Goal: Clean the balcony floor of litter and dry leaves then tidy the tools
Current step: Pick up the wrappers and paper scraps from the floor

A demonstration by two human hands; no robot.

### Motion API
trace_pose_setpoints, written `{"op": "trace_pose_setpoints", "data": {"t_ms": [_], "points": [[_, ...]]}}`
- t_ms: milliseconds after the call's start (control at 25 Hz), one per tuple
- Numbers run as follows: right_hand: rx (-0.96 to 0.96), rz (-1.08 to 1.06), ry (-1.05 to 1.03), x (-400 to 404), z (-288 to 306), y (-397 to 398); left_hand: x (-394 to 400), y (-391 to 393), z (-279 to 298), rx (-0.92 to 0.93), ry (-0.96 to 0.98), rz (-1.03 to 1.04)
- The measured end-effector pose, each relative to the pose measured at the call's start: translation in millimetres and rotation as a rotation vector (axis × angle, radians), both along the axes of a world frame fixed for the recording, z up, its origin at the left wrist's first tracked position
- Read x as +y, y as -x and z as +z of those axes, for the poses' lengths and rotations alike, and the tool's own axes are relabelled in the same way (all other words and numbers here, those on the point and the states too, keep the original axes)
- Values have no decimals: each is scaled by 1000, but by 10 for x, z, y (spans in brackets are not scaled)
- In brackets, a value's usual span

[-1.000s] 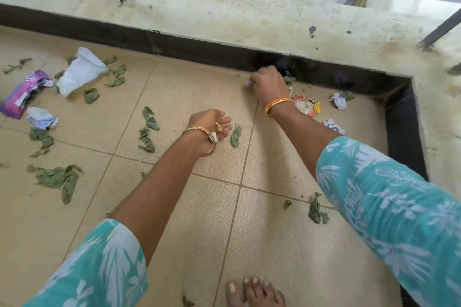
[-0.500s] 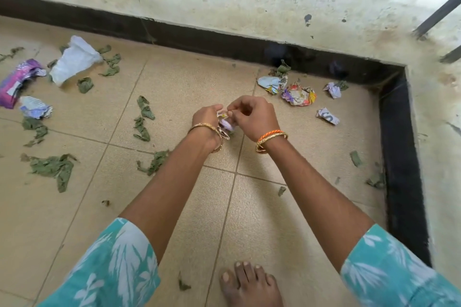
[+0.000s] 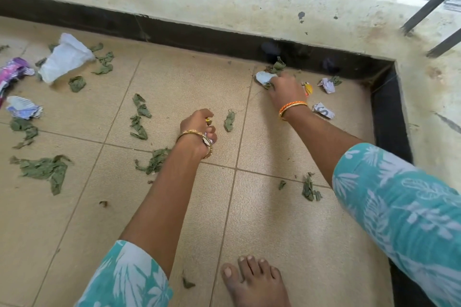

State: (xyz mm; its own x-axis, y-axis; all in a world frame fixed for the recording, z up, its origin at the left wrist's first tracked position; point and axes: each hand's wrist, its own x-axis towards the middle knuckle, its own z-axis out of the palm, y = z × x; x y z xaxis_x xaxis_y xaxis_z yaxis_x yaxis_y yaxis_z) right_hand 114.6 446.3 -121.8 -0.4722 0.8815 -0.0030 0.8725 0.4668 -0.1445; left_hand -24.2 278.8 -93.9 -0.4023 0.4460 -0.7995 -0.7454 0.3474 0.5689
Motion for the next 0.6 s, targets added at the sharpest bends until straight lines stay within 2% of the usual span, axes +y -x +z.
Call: {"op": "trace_pose_setpoints", "data": {"t_ms": [120, 200, 240, 320, 400, 520, 600], "points": [[53, -17, -239, -81, 19, -35, 17, -63, 21, -7, -34, -47], [272, -73, -367, -289, 122, -53, 45, -108, 75, 36, -75, -68], [406, -91, -368, -440, 190, -63, 56, -138, 111, 54, -110, -74], [673, -82, -204, -758, 308, -89, 75, -199, 151, 111, -158, -109], [836, -82, 44, -992, 369, -124, 106, -304, 168, 205, -171, -202], [816, -135, 301, -1043, 354, -181, 163, -484, 164, 267, -165, -311], [771, -139, 347, -935, 364, -234, 183, -549, 136, 282, -112, -323]]}}
